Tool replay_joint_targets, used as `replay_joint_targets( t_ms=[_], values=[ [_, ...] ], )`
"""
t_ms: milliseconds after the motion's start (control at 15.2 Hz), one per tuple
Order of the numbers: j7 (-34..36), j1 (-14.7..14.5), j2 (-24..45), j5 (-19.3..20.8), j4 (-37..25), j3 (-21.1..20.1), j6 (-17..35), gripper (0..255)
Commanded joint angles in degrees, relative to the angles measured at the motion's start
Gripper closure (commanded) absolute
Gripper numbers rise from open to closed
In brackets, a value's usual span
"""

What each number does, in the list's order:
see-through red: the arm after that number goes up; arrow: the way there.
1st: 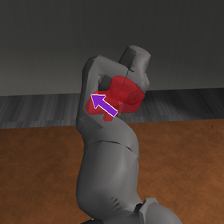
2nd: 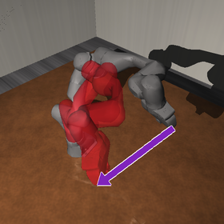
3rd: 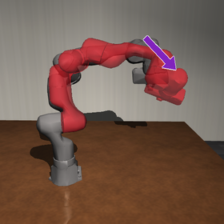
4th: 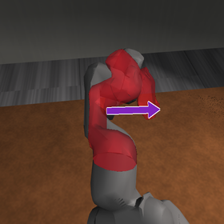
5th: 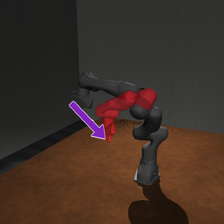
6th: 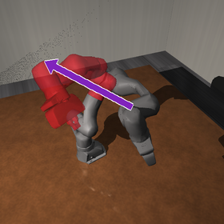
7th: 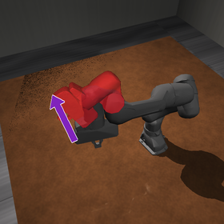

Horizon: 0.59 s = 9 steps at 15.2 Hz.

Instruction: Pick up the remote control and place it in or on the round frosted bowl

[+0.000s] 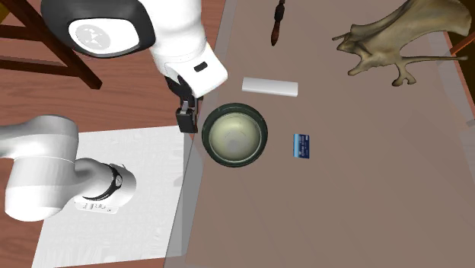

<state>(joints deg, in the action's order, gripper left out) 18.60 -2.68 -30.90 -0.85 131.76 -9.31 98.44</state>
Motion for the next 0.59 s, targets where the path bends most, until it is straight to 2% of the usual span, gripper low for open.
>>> replay_joint_targets(
  t_ms=[0, 528],
  values=[
    [2.03, -0.26, 3.59, -0.59, -0.86, -1.46, 2.85, 0],
    [9.64, -0.89, 19.17, -0.18, -7.93, -6.35, 11.6, 0]
  ],
)
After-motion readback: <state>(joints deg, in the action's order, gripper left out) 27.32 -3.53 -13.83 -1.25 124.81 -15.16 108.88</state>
